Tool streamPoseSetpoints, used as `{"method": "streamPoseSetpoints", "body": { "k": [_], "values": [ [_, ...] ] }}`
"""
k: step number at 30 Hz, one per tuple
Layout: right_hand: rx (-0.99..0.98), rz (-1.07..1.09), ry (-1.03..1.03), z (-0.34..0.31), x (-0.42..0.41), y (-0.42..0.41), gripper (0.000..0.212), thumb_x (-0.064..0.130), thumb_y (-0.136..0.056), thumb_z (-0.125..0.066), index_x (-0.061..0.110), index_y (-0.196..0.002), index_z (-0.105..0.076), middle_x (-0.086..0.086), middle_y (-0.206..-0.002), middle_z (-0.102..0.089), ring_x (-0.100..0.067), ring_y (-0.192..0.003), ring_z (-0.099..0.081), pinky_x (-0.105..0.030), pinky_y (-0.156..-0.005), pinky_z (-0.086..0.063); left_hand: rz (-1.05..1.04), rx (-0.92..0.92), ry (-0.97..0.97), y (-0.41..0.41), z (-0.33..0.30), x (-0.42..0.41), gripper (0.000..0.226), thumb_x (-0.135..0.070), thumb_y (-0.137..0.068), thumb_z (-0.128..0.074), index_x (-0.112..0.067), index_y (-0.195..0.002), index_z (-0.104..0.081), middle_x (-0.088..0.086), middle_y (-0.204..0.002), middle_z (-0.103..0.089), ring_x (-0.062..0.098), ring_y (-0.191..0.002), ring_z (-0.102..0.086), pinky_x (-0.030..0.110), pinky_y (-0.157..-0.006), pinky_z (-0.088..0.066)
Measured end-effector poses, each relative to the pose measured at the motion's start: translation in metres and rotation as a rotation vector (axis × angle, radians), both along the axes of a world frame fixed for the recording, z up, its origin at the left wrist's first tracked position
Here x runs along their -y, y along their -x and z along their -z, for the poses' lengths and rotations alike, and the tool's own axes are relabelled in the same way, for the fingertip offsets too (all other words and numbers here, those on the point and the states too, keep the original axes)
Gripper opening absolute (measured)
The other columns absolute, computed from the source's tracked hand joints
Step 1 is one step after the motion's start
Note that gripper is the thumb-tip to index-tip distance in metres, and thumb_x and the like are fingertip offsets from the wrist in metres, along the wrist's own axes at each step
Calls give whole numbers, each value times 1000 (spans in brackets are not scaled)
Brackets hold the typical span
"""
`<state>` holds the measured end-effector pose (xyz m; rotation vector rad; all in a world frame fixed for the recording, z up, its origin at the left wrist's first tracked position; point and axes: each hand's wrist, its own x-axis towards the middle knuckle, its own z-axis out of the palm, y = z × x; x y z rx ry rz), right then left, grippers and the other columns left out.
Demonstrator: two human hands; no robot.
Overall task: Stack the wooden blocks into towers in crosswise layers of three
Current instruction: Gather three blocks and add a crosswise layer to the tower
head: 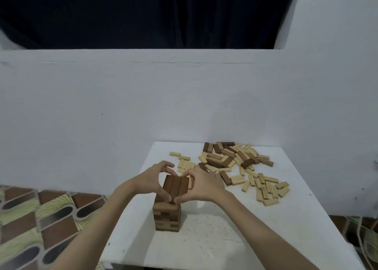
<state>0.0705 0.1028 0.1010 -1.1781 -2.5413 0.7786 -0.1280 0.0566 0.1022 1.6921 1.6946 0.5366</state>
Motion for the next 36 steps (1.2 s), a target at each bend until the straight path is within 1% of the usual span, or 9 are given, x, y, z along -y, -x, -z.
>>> {"method": "streamPoseSetpoints", "body": {
  "k": [5, 9, 13, 21, 27, 29, 32, 34, 36],
  "values": [
    [11, 4, 26, 11, 10, 18, 80, 56, -61, -81, 27, -129, -51, 9, -116, -42, -8, -101, -44, -27, -80, -41, -4, -2, 54, 16, 7, 10, 90, -18, -56, -90, -32, -125, -34, -16, -122, -54, 7, -125, -39, 11, -89, -30],
    [53, 2, 29, 17, 13, 22, 82, 58, -60, -80, 27, -129, -50, 6, -126, -44, -14, -111, -49, -31, -84, -45, -21, 14, 49, 18, 15, 15, 88, -17, -55, -89, -34, -122, -34, -15, -122, -54, 8, -124, -40, 10, -88, -31],
    [73, 0, 36, 20, 14, 24, 82, 58, -61, -80, 26, -130, -48, 4, -126, -44, -15, -111, -49, -31, -84, -45, -10, 8, 44, 15, 17, 17, 84, -29, -49, -86, -39, -115, -35, -13, -123, -52, 10, -124, -38, 13, -89, -30],
    [112, 1, 36, 21, 15, 26, 82, 59, -60, -79, 25, -129, -48, 3, -122, -45, -16, -107, -50, -31, -80, -46, 23, 3, 70, 16, 19, 17, 87, -14, -60, -87, -31, -125, -31, -13, -123, -50, 10, -124, -36, 12, -87, -30],
    [115, 1, 46, 21, 16, 29, 82, 59, -62, -78, 25, -129, -47, 3, -120, -46, -15, -106, -50, -29, -80, -45, 27, 4, 82, 18, 22, 16, 89, -14, -61, -87, -30, -127, -30, -12, -124, -48, 13, -126, -34, 16, -90, -29],
    [115, -4, 58, 20, 16, 28, 85, 59, -62, -79, 25, -131, -45, 3, -123, -45, -15, -108, -50, -30, -83, -46, 35, -9, 75, 17, 22, 16, 95, -23, -56, -90, -32, -128, -28, -13, -125, -47, 12, -127, -33, 15, -91, -29],
    [82, -4, 89, 15, 15, 21, 96, 59, -60, -80, 23, -139, -38, 6, -136, -40, -15, -119, -47, -36, -94, -46, 57, 5, 125, 22, 14, 21, 127, -64, -31, -84, -37, -136, -18, -18, -136, -37, 5, -131, -25, 21, -103, -25],
    [-10, 45, 143, 8, 12, 14, 95, 54, -63, -81, 21, -140, -36, 5, -126, -42, -12, -111, -48, -27, -84, -47, -11, 110, 130, 28, 8, 26, 135, -71, -31, -81, -35, -143, -16, -17, -144, -28, 3, -135, -21, 28, -112, -21],
    [-126, 150, 208, 4, 9, 8, 83, 49, -72, -77, 18, -138, -39, 4, -114, -45, -9, -98, -47, -19, -71, -40, -204, 264, 113, 29, 2, 28, 121, -76, -47, -73, -27, -146, -22, -10, -149, -30, 10, -139, -25, 35, -116, -21]
  ]
}}
